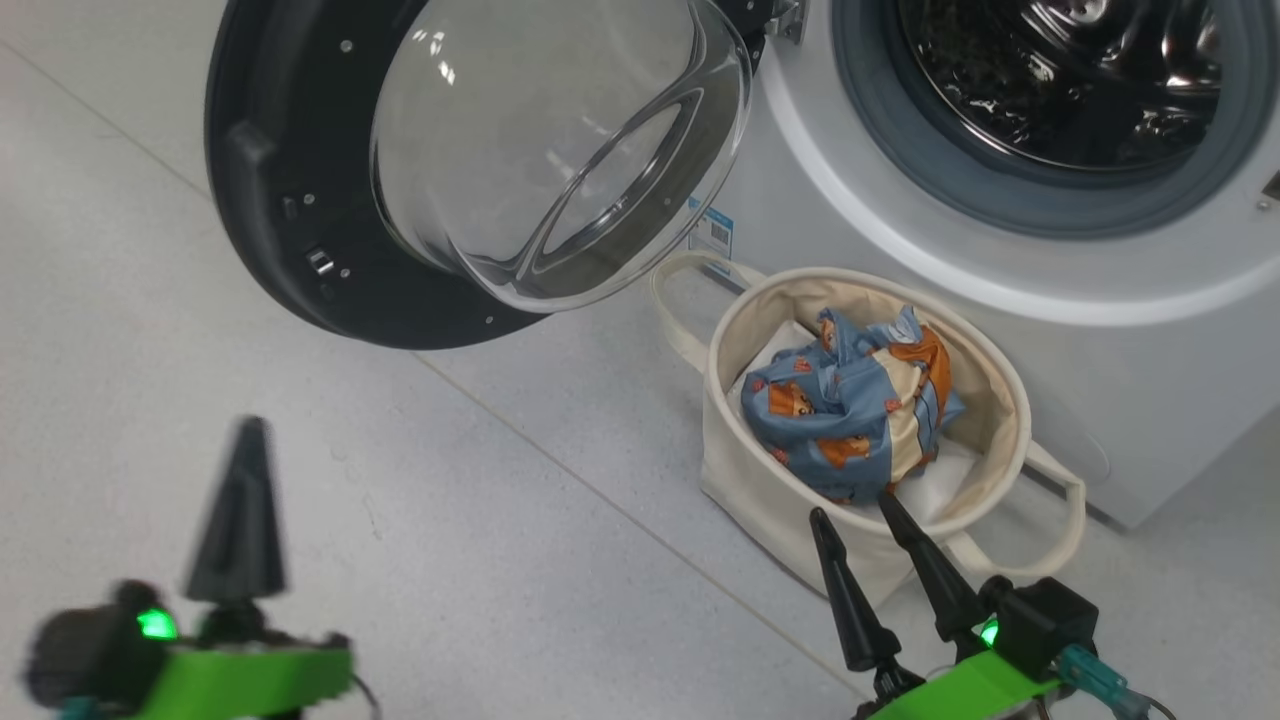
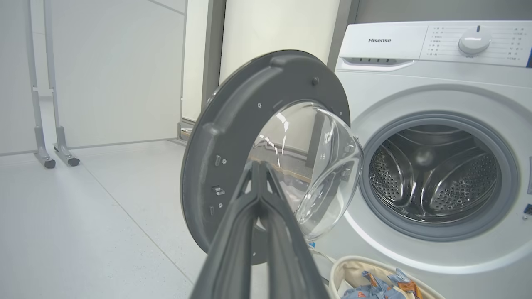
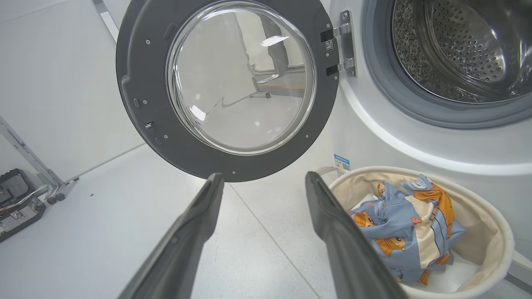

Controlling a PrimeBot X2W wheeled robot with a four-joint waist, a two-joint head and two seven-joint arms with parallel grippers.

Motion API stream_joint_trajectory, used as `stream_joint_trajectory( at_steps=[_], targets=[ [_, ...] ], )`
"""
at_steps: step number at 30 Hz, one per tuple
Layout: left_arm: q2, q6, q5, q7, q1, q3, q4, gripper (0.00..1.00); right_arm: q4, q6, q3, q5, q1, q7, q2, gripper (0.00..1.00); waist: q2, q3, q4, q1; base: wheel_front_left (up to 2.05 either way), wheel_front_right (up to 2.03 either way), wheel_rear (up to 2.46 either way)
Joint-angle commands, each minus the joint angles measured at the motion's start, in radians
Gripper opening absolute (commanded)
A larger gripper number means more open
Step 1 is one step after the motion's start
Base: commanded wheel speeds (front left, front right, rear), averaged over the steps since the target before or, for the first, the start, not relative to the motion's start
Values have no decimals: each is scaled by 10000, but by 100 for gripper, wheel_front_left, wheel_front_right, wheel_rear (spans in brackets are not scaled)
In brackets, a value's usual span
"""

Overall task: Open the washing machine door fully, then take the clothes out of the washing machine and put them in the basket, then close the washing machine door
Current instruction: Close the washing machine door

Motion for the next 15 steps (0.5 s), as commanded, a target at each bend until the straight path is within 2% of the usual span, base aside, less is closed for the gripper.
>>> stream_joint_trajectory(
  at_steps=[1, 4, 7, 11, 15],
  targets=[
    [247, -139, -203, -46, -519, 605, -509, 0, -290, 2, 228, -141, -256, -122, -3, 100, 0, 120, -56, 0, 0, 0, 0],
    [880, -582, -921, -46, -755, 1234, -811, 0, -237, 2, 241, -336, -376, -122, -3, 100, 0, 374, -177, 0, 0, 0, 0],
    [2073, -703, -2353, 13, -1015, 1437, -602, 0, -265, 2, 153, -500, -558, -122, -3, 100, 0, 663, -345, 0, 0, 0, 0],
    [3921, -714, -5707, 852, -1812, 1913, -313, 0, -261, 2, -80, -847, -732, -122, -3, 100, 0, 1034, -519, 0, 0, 0, 0],
    [5453, -716, -9098, 2307, -2739, 2268, 148, 0, -220, 2, -147, -1160, -837, -122, -97, 100, 0, 1413, -689, 0, 0, 0, 0]
  ],
)
